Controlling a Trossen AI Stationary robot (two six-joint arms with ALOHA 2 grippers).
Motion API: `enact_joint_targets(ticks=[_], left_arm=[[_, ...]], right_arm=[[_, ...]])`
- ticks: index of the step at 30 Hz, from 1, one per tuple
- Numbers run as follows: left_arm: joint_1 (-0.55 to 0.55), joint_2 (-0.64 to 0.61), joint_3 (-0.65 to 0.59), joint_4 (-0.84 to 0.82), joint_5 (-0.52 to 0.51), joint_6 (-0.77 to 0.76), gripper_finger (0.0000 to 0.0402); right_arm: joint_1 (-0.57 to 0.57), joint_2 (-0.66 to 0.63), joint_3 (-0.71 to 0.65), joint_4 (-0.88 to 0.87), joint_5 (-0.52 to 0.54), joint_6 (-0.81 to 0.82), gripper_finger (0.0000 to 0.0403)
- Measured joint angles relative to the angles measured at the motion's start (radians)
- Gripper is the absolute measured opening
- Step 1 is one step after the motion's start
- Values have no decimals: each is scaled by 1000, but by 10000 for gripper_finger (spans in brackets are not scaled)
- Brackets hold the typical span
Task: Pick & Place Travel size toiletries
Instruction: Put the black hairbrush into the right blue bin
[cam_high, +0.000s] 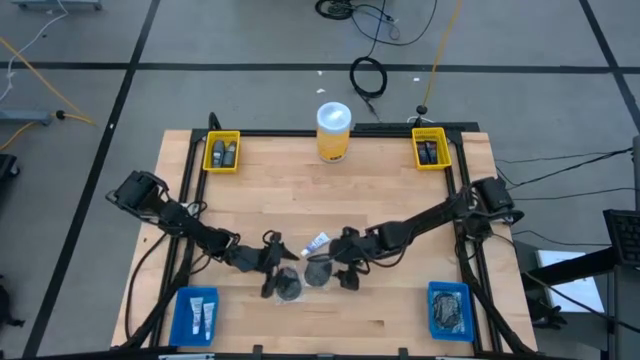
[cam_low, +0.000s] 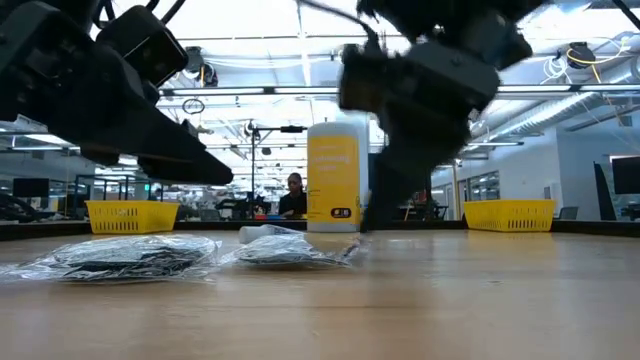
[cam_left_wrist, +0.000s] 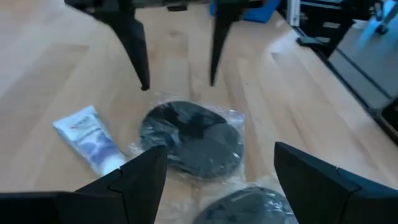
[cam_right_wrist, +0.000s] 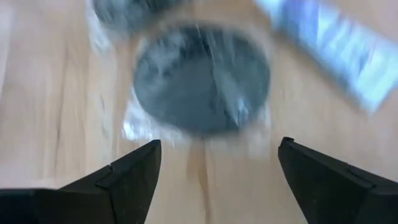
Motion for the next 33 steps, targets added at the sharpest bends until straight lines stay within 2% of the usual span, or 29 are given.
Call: enact_joint_targets(ticks=[4, 9, 13, 17, 23, 28, 33], left_arm=[[-1, 12, 0, 6, 39, -27, 291], [8, 117, 19, 69, 61, -54, 291], [30, 207, 74, 81, 95, -60, 291], [60, 274, 133, 77, 139, -63, 291], [92, 344, 192, 83, 143, -71, 291], [98, 345, 196, 80, 143, -73, 291], [98, 345, 196, 79, 100, -77, 291]], right_arm=[[-18, -4, -82, 53, -38, 108, 315], [-51, -1, -202, 371, -147, 254, 314], [-68, 15, -255, 516, -169, 351, 313], [-72, 16, -269, 554, -190, 399, 313], [-70, 18, -269, 565, -244, 423, 308], [-68, 19, -270, 568, -283, 426, 270], [-68, 19, -270, 563, -287, 427, 199]])
